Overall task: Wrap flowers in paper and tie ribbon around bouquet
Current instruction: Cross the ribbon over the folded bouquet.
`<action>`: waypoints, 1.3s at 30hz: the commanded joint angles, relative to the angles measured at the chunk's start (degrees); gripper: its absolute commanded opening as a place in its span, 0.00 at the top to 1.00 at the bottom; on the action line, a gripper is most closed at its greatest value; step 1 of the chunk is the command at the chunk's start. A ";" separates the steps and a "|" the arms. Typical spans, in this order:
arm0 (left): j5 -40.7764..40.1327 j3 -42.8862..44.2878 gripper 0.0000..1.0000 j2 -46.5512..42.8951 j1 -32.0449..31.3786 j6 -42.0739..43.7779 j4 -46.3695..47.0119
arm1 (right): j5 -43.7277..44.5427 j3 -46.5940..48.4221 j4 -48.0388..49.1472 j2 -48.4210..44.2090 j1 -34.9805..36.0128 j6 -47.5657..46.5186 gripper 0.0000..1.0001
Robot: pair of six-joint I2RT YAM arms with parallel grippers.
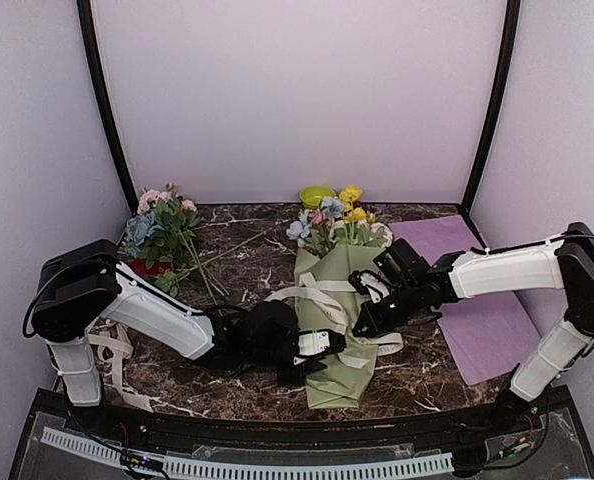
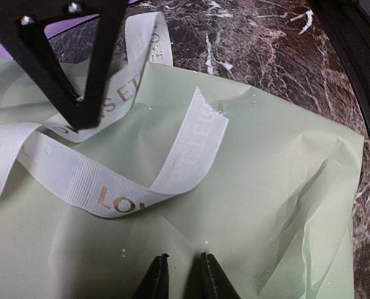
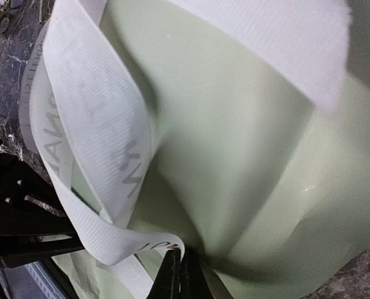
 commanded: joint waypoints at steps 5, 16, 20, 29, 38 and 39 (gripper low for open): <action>-0.53 -0.20 0.68 -2.78 0.45 -1.39 2.53 | -2.61 -0.68 5.38 4.50 -0.08 1.56 1.00; 1.03 4.23 0.48 -1.99 0.45 -5.96 1.53 | -3.26 -1.59 7.68 4.85 -0.07 3.19 1.00; -2.25 5.00 0.43 -0.51 0.45 -7.70 1.78 | -3.60 -1.96 8.19 4.94 -0.07 3.38 1.00; -12.79 6.26 0.55 2.66 0.47 -7.05 0.73 | -4.06 -1.84 8.47 4.25 -0.07 3.82 1.00; -11.27 3.40 0.93 2.93 0.45 -8.56 5.47 | -6.30 -0.97 8.50 3.67 -0.55 3.95 0.86; -11.20 3.03 0.96 2.93 0.45 -8.58 6.11 | -6.87 -0.88 8.35 3.10 -0.92 3.87 0.81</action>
